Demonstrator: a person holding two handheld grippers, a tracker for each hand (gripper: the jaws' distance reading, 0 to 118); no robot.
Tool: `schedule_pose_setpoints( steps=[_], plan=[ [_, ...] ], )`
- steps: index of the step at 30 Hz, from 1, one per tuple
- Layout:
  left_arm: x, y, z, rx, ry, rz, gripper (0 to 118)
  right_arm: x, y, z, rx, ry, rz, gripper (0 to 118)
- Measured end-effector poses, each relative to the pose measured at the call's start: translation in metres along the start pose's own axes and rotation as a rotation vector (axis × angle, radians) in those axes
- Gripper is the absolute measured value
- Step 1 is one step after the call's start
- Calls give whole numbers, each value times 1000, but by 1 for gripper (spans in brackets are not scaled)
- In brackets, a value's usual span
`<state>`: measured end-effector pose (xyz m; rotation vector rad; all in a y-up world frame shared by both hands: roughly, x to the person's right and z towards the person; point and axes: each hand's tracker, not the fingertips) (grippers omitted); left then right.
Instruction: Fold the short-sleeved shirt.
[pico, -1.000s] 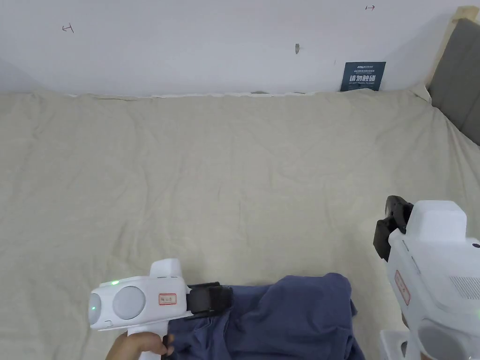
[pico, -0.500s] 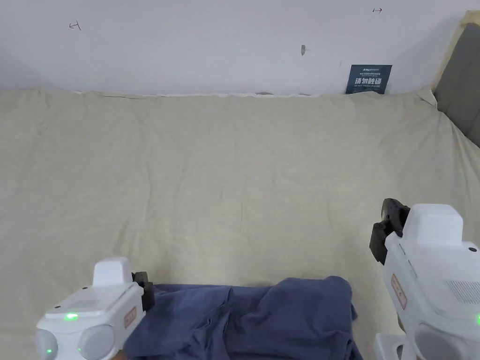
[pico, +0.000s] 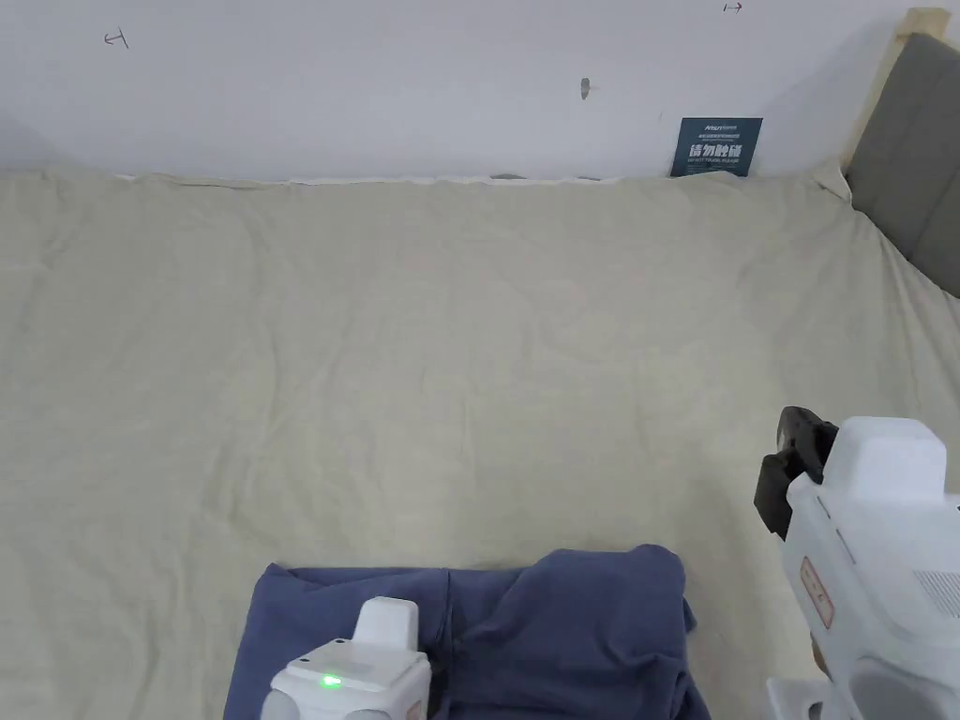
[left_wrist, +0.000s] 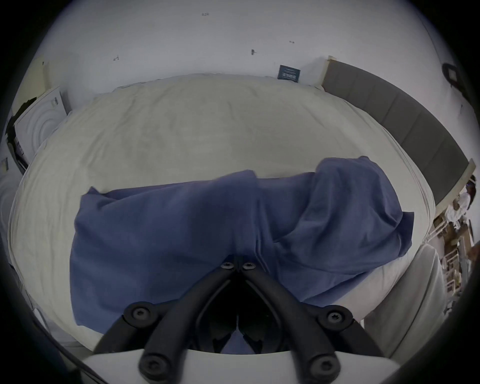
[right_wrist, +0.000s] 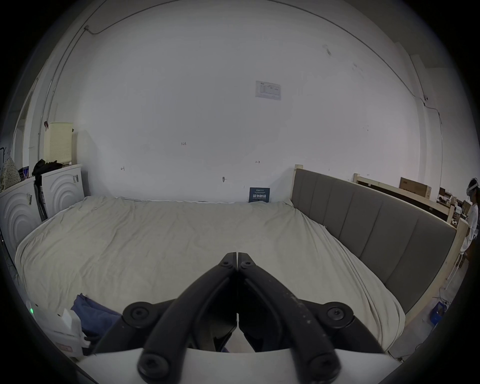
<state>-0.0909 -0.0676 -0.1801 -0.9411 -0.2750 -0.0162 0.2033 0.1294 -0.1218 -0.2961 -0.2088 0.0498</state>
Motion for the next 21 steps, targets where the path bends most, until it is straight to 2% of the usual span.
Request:
schedule_pose_setpoints(
  steps=[3,6,9,11,17,18,19,20,21],
  plan=[
    [6,1,-4,7,43,-34,0,3,0,2,2,-10,0,2],
    [-6,2,-1,6,9,2,0,5,-1,2,0,-13,-5,1],
    [-24,13,13,3,-42,94,0,4,0,2,0,-10,-11,1],
    [-42,22,30,63,-105,179,0,2,1,3,3,-4,-8,1],
    [-127,39,59,67,-294,447,1,-4,1,0,0,14,-4,2],
    [-100,32,49,80,-303,480,4,-5,1,0,-2,17,-3,1],
    [-100,29,48,86,-304,510,7,-7,1,-1,-4,19,-2,1],
    [-99,26,48,83,-290,512,15,-8,0,-2,-6,21,-1,1],
    [-97,20,46,79,-274,545,37,-9,0,-2,-9,23,1,2]
  ],
)
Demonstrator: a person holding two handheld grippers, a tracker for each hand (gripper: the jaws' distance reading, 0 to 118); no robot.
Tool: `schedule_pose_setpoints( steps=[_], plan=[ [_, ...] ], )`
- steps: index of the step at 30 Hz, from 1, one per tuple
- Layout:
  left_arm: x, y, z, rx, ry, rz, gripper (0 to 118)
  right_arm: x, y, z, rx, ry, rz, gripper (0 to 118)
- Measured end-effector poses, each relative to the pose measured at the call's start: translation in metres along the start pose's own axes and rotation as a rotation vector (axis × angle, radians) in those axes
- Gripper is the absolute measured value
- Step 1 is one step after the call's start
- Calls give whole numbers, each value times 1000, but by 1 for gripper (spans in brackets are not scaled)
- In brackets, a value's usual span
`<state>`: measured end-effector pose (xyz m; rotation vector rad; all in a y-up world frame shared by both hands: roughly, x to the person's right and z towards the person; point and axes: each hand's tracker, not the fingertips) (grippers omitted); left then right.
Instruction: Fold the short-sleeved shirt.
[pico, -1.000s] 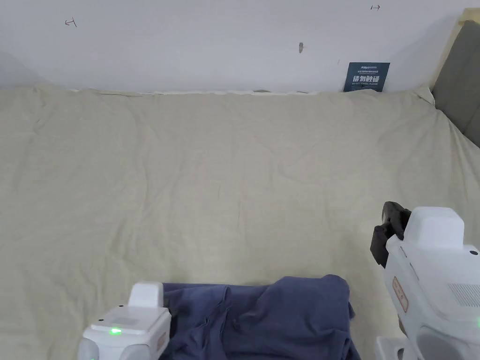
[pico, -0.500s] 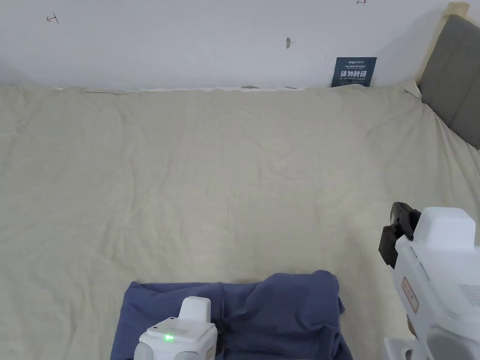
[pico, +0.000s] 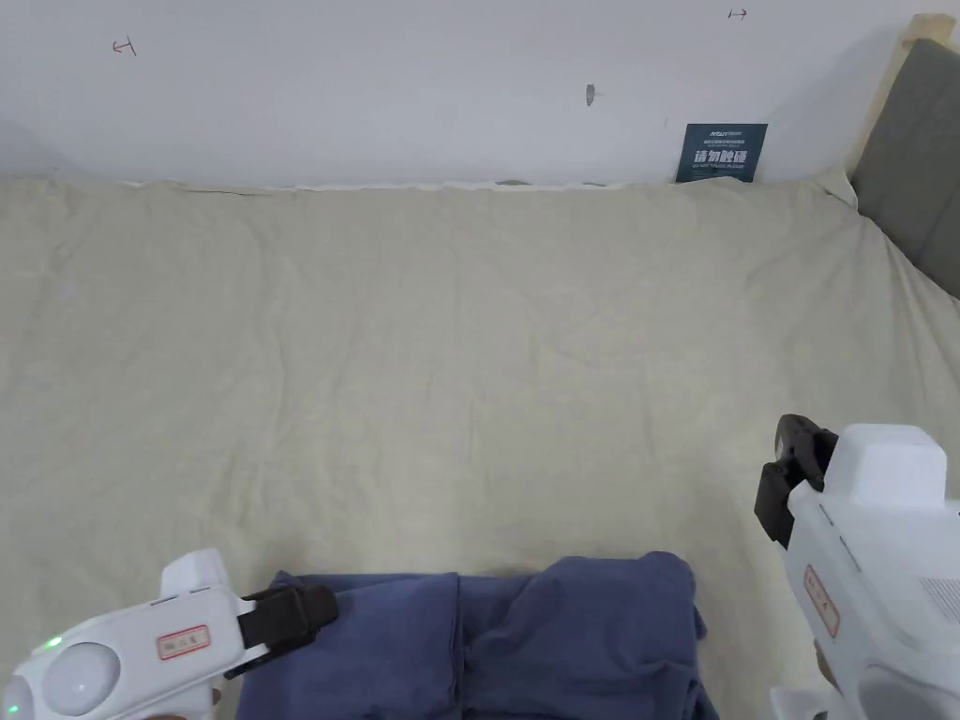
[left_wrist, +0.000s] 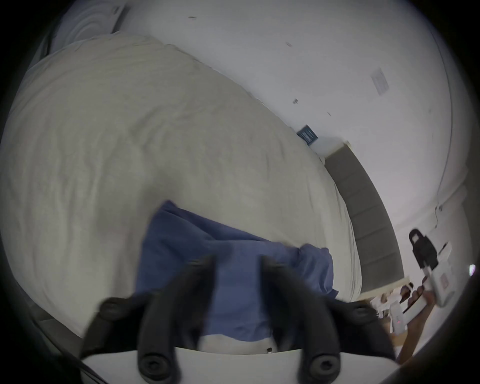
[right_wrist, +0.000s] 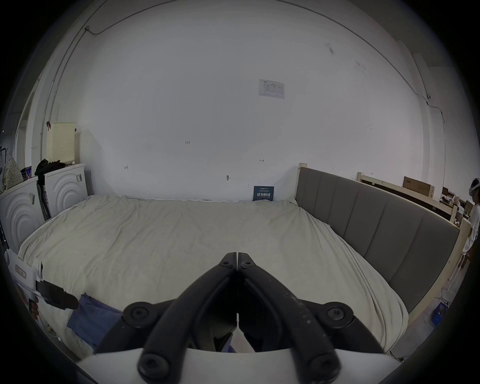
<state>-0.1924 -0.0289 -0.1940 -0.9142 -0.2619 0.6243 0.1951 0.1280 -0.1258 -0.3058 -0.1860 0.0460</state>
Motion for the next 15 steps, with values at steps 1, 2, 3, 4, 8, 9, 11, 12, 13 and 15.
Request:
schedule_pose_setpoints(
  steps=[1,2,3,4,8,9,11,12,13,15],
  plan=[
    [-35,26,16,-4,4,19,63,-1,-1,-1,-3,1,1,2],
    [-75,58,36,-26,5,40,85,-2,-1,-1,-4,1,1,1],
    [-86,61,38,-48,2,66,108,-4,-2,-2,-5,-1,1,1],
    [-94,61,40,-66,4,74,115,-5,-2,-2,-6,-1,1,2],
    [-95,55,32,-80,-14,103,116,-8,-4,-6,-20,-2,6,2],
    [-99,58,31,-122,-38,111,116,-9,-4,-7,-25,-3,9,2],
    [-108,56,31,-138,-42,119,111,-11,-5,-8,-33,-3,12,2],
    [-113,51,32,-148,-68,125,100,-12,-6,-9,-36,-4,13,2],
    [-110,51,16,-158,-71,127,87,-12,-6,-10,-40,-4,13,2],
    [-112,45,17,-159,-52,129,69,-13,-7,-10,-47,-2,12,2]
  ],
)
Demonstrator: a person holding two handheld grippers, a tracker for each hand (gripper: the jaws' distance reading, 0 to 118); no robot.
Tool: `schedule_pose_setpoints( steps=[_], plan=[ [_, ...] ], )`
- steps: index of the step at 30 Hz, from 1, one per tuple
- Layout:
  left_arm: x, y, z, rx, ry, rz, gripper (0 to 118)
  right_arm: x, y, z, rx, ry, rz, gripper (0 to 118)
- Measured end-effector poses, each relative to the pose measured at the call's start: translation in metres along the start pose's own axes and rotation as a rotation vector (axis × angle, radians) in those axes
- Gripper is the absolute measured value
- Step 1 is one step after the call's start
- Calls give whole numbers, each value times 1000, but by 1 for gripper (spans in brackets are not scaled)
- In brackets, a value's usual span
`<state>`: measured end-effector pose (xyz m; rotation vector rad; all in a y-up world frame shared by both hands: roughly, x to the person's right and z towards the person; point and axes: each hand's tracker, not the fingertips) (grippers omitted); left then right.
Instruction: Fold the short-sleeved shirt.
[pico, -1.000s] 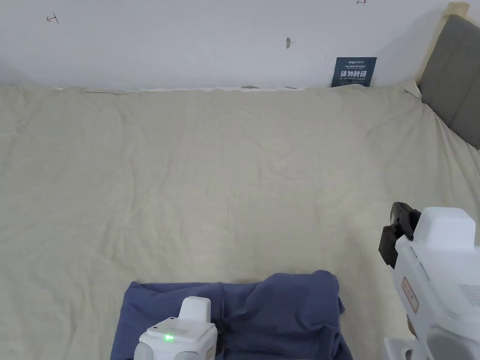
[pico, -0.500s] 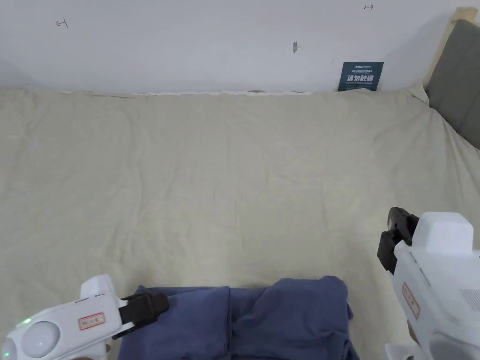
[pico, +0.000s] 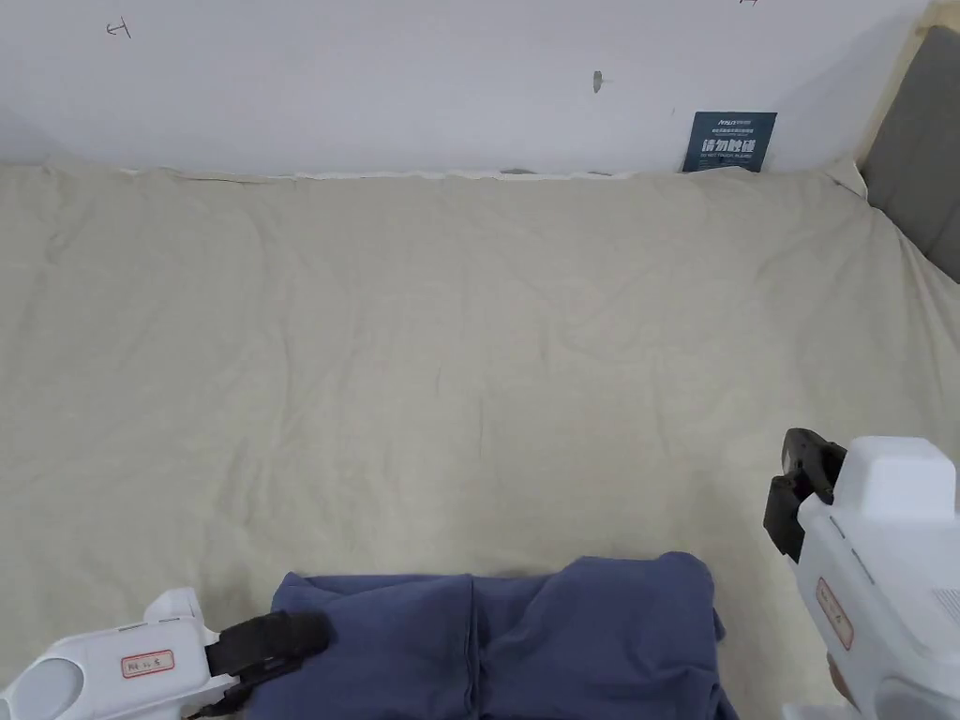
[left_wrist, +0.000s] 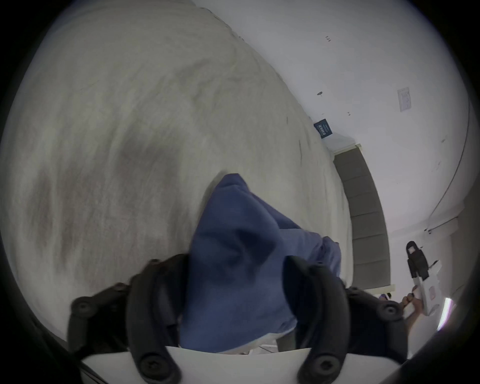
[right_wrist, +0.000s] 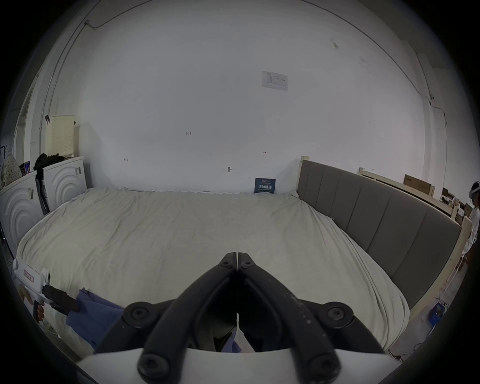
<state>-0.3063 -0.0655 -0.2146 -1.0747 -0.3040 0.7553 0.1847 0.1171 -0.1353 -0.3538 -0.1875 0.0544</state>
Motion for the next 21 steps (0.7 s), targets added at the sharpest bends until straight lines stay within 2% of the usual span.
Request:
schedule_pose_setpoints(
  steps=[2,3,4,9,11,16,21],
  plan=[
    [-8,6,-7,33,26,-26,55,-1,0,0,-7,0,3,2],
    [-11,7,-7,36,29,-39,29,-1,0,0,-7,2,3,2],
    [-14,8,-6,37,59,-58,15,-2,0,0,-8,5,5,2],
    [-12,7,-6,56,78,-73,10,-4,4,1,0,14,11,2],
    [4,-1,-3,98,105,-147,9,-4,5,2,6,19,8,2],
    [18,-1,32,175,109,-135,7,-6,8,5,19,33,8,2],
    [19,5,83,270,199,-184,7,-4,10,9,36,47,11,2]
  ],
)
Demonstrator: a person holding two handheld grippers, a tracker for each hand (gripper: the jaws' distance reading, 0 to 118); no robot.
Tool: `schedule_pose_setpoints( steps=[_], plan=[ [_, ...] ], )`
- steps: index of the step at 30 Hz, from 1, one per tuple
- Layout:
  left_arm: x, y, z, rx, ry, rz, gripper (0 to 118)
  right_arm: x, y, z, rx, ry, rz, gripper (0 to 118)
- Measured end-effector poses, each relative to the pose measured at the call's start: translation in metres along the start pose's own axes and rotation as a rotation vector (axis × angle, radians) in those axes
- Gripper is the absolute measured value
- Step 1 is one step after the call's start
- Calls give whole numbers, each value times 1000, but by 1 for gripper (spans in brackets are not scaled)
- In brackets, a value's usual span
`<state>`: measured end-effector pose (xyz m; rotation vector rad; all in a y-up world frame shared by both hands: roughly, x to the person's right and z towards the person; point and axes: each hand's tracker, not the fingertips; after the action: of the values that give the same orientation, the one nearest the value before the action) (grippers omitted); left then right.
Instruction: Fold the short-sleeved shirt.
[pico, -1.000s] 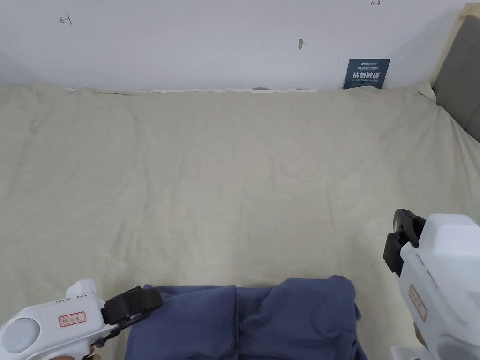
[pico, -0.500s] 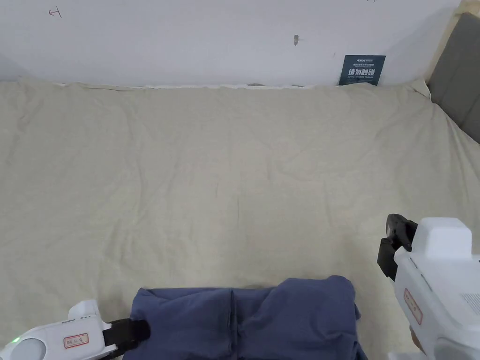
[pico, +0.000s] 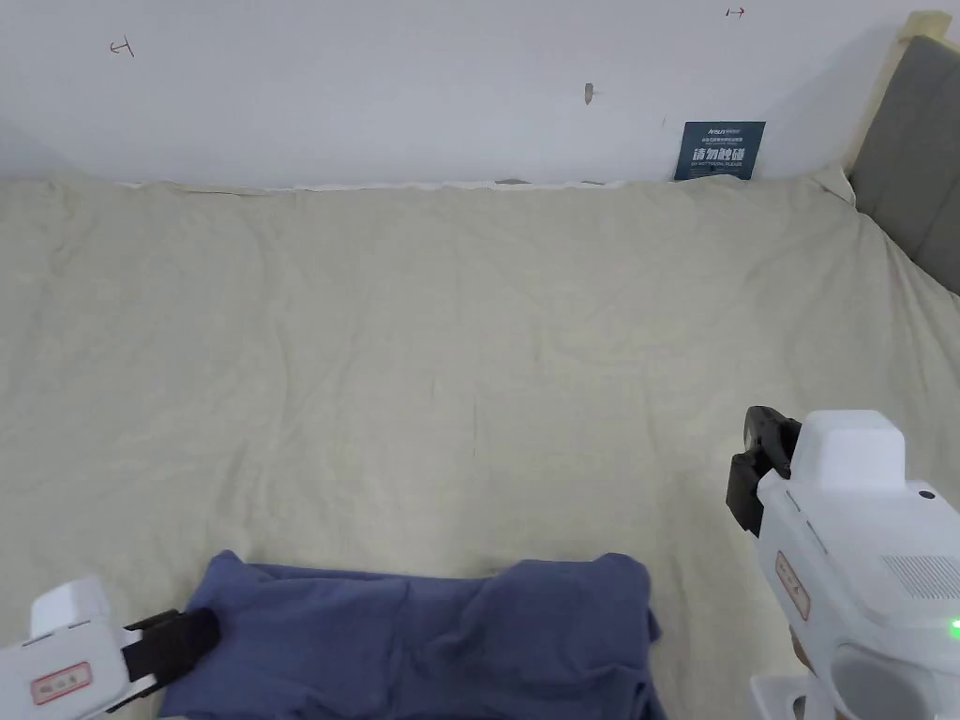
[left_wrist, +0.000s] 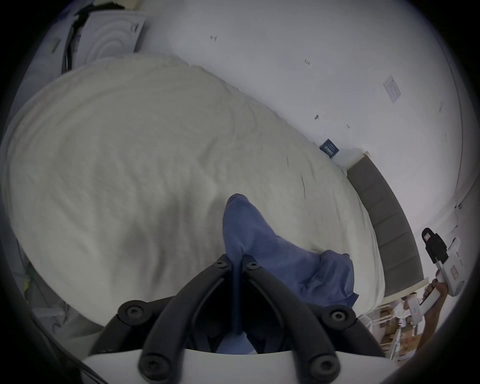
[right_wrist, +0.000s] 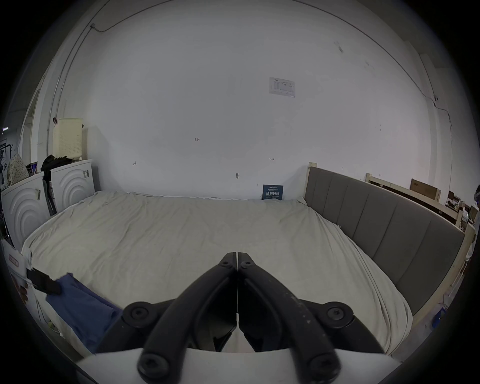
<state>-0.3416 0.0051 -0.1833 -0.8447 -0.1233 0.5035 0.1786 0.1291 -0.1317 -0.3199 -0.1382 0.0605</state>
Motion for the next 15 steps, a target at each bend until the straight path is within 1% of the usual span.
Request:
schedule_pose_setpoints(
  steps=[2,3,4,6,7,11,14,15],
  plan=[
    [7,4,16,28,32,-9,7,1,1,2,5,2,-3,2],
    [13,5,21,17,6,-21,7,2,1,2,11,5,-7,2],
    [21,8,26,34,24,-50,7,2,1,3,16,6,-10,2],
    [55,4,32,43,27,-110,7,3,2,5,25,7,-16,2],
    [71,3,32,40,1,-146,7,3,2,6,31,7,-17,2],
    [136,-8,15,-21,-96,-241,7,5,3,10,40,9,-23,2],
    [173,-17,-14,-73,-159,-298,7,11,2,13,43,4,-35,2],
    [187,-23,-24,-102,-160,-307,7,13,1,14,44,0,-39,2]
  ],
)
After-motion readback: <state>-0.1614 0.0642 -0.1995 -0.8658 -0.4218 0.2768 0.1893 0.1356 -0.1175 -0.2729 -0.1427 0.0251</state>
